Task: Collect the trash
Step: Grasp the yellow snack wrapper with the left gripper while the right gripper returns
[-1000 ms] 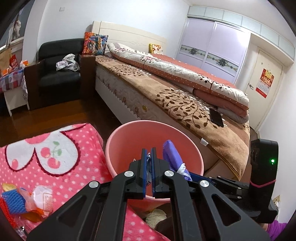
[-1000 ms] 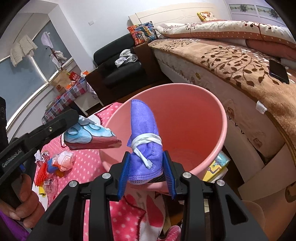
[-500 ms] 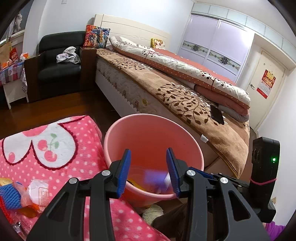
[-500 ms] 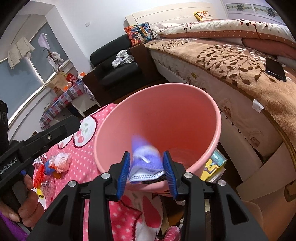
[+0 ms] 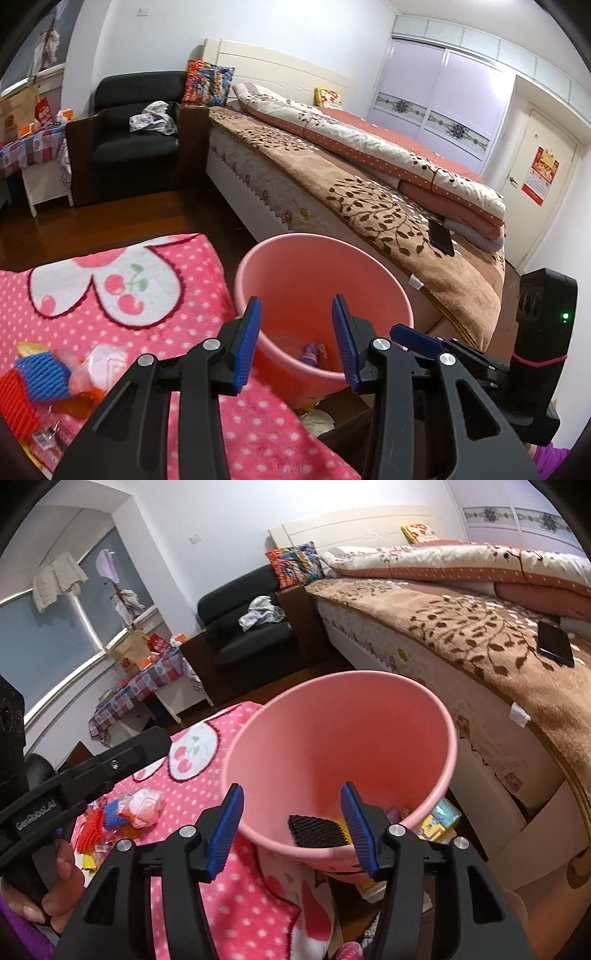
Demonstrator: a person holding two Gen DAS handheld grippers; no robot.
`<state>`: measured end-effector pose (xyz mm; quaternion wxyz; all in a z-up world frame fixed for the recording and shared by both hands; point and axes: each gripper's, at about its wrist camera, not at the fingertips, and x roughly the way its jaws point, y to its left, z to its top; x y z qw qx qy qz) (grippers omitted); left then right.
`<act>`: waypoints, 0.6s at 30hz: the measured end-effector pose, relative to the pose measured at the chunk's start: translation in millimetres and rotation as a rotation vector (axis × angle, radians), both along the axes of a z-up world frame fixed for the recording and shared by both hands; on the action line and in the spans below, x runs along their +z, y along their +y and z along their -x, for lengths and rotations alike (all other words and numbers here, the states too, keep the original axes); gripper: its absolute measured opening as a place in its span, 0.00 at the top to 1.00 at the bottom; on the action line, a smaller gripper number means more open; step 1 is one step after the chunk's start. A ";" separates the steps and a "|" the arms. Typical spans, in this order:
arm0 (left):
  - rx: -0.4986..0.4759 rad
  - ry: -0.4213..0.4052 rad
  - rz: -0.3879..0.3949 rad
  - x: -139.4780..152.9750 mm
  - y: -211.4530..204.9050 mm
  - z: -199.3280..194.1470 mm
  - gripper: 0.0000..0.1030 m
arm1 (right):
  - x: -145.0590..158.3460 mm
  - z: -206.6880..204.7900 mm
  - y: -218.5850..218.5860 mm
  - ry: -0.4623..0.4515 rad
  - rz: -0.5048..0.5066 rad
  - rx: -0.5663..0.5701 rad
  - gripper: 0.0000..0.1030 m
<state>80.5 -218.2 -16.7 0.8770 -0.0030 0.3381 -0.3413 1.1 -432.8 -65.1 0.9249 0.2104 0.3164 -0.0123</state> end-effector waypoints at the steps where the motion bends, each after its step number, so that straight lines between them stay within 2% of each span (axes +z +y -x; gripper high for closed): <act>1: 0.005 -0.004 0.000 1.2 2.8 1.4 0.62 | 1.7 0.4 3.0 -0.005 0.003 0.009 0.47; 10: 0.071 -0.067 -0.033 9.9 39.2 23.2 0.62 | 10.8 -1.0 47.2 -0.033 0.025 0.138 0.47; 18: 0.150 -0.054 -0.074 2.5 76.5 33.0 0.61 | 13.8 -1.5 103.0 -0.046 0.073 0.283 0.47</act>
